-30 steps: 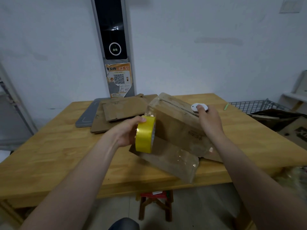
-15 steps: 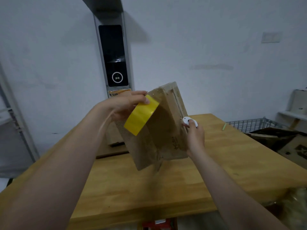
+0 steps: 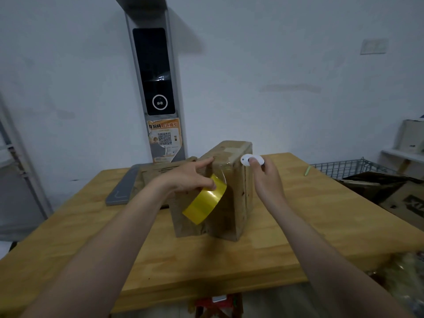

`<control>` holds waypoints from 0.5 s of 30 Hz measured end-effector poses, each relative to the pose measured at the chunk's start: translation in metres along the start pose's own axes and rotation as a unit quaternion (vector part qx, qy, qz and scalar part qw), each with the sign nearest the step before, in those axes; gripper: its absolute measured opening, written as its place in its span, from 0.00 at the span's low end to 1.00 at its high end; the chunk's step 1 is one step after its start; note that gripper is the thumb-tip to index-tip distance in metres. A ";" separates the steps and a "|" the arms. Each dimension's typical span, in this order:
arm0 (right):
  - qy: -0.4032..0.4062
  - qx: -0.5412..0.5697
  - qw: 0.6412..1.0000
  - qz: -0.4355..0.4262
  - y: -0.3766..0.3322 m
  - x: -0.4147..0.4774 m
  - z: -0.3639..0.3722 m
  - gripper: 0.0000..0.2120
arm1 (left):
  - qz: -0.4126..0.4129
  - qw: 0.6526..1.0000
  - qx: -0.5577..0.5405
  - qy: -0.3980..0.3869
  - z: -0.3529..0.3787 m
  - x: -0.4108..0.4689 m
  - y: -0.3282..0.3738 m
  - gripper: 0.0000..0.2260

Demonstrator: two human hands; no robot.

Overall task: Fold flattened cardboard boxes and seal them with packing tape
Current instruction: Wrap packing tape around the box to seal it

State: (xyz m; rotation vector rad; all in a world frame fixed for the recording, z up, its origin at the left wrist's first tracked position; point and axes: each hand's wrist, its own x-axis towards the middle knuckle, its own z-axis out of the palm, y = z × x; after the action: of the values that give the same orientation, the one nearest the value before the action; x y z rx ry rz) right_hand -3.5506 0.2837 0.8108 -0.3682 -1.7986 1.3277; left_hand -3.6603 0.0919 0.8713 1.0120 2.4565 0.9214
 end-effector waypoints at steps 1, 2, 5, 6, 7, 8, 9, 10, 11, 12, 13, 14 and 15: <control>-0.016 -0.012 0.999 -0.043 -0.005 0.002 0.000 0.08 | 0.001 1.000 -0.009 -0.006 0.001 0.000 0.000 0.47; -0.038 -0.031 0.995 -0.082 -0.011 0.006 0.001 0.08 | 0.004 1.000 -0.029 -0.011 0.002 0.001 -0.001 0.47; -0.125 -0.108 0.974 -0.153 -0.023 0.015 0.007 0.06 | 0.014 0.997 -0.073 -0.013 0.006 0.008 -0.010 0.45; -0.152 -0.132 0.966 -0.160 -0.024 0.018 0.010 0.01 | 0.015 0.997 -0.080 0.002 0.008 0.009 -0.012 0.44; -0.166 -0.154 0.960 -0.167 -0.025 0.020 0.013 0.07 | 0.009 0.996 -0.088 0.023 0.009 0.008 -0.012 0.42; -0.175 -0.165 0.955 -0.173 -0.025 0.022 0.015 0.11 | -0.001 0.994 -0.094 0.046 0.010 0.006 -0.013 0.38; -0.178 -0.172 0.954 -0.171 -0.026 0.024 0.016 0.13 | -0.016 0.992 -0.104 0.073 0.011 0.004 -0.013 0.32; -0.175 -0.170 0.954 -0.174 -0.027 0.026 0.017 0.13 | -0.032 0.987 -0.124 0.094 0.013 0.002 -0.014 0.26; -0.171 -0.169 0.955 -0.175 -0.029 0.026 0.016 0.13 | -0.045 0.982 -0.149 0.105 0.015 0.000 -0.016 0.22; -0.166 -0.165 0.956 -0.176 -0.028 0.028 0.017 0.11 | -0.054 0.978 -0.170 0.109 0.016 0.001 -0.018 0.19; -0.171 -0.163 0.956 -0.174 -0.029 0.028 0.018 0.09 | -0.057 0.975 -0.184 0.107 0.017 0.001 -0.020 0.18; -0.179 -0.161 0.955 -0.176 -0.030 0.029 0.019 0.07 | -0.055 0.975 -0.188 0.104 0.018 0.002 -0.021 0.17; -0.188 -0.155 0.954 -0.172 -0.030 0.030 0.019 0.04 | -0.048 0.976 -0.188 0.101 0.018 0.003 -0.022 0.15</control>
State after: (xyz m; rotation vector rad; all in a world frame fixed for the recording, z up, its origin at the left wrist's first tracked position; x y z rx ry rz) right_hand -3.5759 0.2796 0.8492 0.0465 -2.2751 0.9116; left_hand -3.6640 0.0900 0.8436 0.6932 2.3308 1.4464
